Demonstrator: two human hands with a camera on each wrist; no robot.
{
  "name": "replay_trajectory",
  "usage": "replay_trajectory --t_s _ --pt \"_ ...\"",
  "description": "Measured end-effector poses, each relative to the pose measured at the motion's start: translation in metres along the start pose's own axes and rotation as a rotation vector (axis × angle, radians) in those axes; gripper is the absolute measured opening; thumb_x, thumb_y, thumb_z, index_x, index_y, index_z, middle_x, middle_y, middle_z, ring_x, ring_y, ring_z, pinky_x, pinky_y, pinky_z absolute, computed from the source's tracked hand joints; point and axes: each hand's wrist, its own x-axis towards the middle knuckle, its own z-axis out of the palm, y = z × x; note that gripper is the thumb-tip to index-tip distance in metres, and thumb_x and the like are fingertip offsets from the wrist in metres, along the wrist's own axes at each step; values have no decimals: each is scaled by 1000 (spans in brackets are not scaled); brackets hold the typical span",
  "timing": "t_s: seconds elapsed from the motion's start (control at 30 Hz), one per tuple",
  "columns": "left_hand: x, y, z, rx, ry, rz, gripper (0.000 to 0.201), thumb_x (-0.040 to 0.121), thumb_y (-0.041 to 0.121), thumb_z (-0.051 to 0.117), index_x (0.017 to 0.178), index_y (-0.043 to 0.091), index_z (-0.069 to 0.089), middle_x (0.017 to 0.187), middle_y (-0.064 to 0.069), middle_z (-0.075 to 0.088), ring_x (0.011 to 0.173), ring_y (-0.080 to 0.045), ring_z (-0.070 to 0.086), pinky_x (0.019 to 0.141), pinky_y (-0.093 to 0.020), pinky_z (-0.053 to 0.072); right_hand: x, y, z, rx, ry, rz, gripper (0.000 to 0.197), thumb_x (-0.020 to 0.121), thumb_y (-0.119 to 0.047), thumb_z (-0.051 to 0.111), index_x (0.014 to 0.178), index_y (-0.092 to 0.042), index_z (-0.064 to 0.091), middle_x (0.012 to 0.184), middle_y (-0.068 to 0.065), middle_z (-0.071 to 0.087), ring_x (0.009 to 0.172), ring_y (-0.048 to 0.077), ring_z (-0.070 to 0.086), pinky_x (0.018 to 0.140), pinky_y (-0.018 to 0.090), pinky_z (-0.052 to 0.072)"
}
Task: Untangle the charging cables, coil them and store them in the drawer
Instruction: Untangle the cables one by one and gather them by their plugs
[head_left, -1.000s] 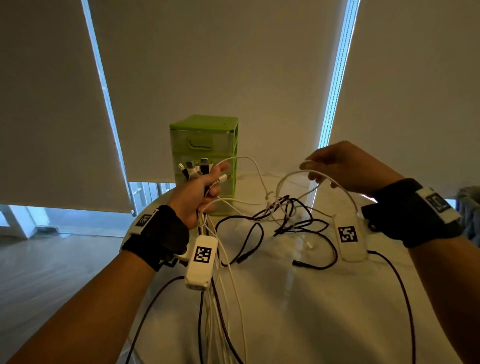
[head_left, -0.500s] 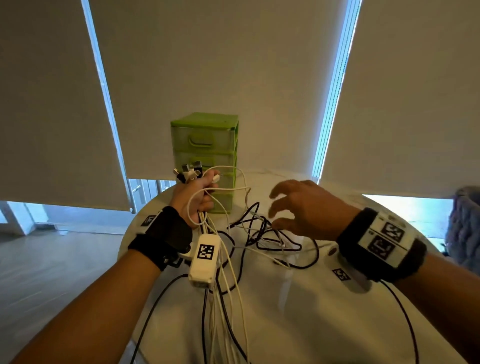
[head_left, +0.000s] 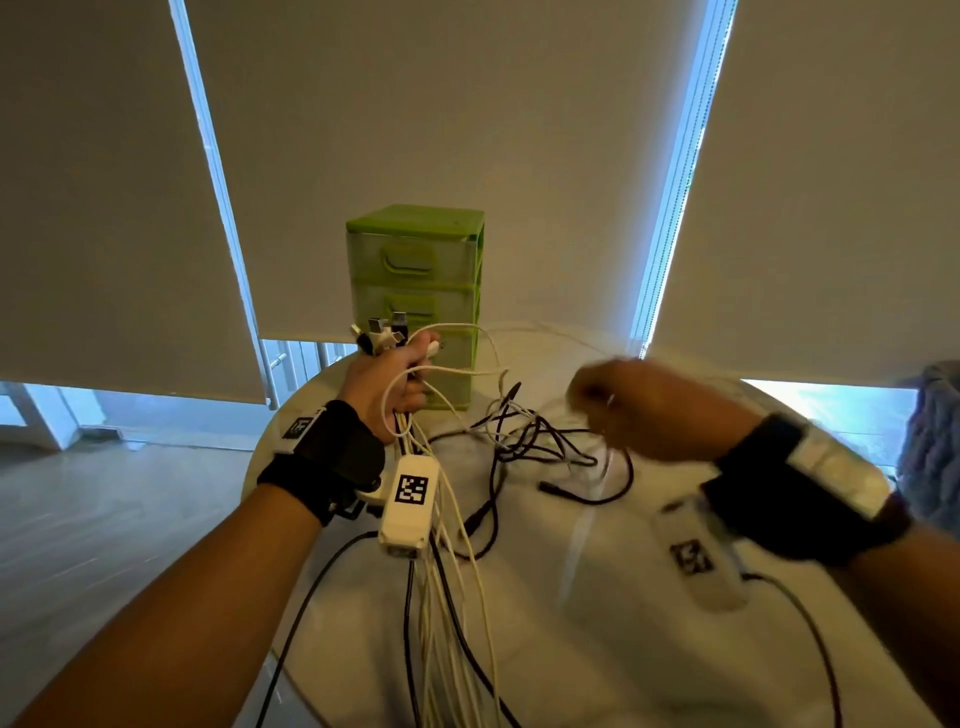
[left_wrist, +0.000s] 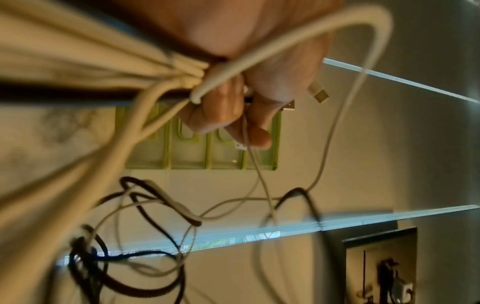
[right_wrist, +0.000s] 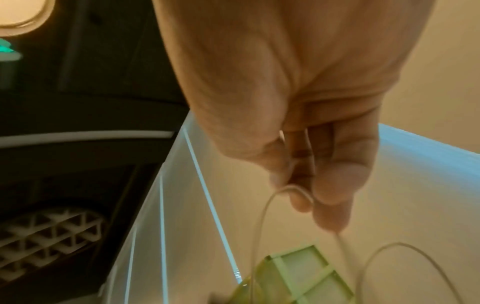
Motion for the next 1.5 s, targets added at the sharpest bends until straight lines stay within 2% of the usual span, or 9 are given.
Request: replay_trajectory --t_s 0.23,0.4,0.53,0.63,0.77,0.97,1.1,1.2,1.5 --pt "9 -5 -20 -257 34 -36 20 96 6 44 82 16 53 58 5 39 28 -4 23 27 -15 22 -6 69 -70 321 600 309 19 97 -4 40 94 1 58 63 11 55 46 17 54 48 23 43" --pt "-6 0 -3 -154 -180 -19 20 99 18 44 99 22 63 45 9 32 30 -3 23 29 -15 19 2 35 -15 342 114 202 18 98 -38 49 111 -30 60 100 2 64 83 18 64 69 32 51" --pt "-19 16 7 -135 -373 -29 30 92 26 48 114 35 67 41 8 28 33 -3 19 30 -15 17 23 -9 51 38 -160 209 72 87 -62 53 148 -30 31 137 4 53 121 24 53 101 38 42" --pt "-26 37 -10 -185 -463 -18 36 88 25 49 116 39 67 41 8 22 38 -5 10 29 -14 18 35 10 67 -276 -283 291 44 93 -41 55 131 -20 52 130 7 57 116 26 56 94 36 46" --pt "-26 57 -44 -221 -552 -43 61 71 21 78 125 41 60 46 8 17 39 -4 11 28 -14 24 40 84 35 -223 -26 520 21 94 -21 48 96 -7 63 101 12 67 82 26 62 70 31 48" --pt "-13 42 -46 -273 -466 -11 74 44 20 97 109 39 68 44 9 18 39 -5 7 27 -14 23 28 106 4 658 553 671 17 100 -15 41 108 -4 52 68 13 57 56 26 59 52 27 46" --pt "-8 26 -41 -573 -434 55 42 82 6 66 110 37 67 48 7 27 40 -6 14 32 -15 30 25 105 2 895 714 747 16 98 -9 34 108 -15 45 88 17 51 60 30 60 52 28 49" --pt "-12 18 -29 -380 -157 61 35 100 10 38 108 37 59 54 5 56 31 -2 15 29 -12 22 26 102 0 1025 666 733 16 96 -6 36 101 -13 50 81 15 51 66 30 60 60 34 53" --pt "-30 16 21 241 26 187 22 97 24 56 117 28 64 99 -12 66 40 5 50 40 -17 28 27 57 -32 1132 486 373 7 92 0 52 84 -1 54 89 15 61 92 32 66 73 34 58"
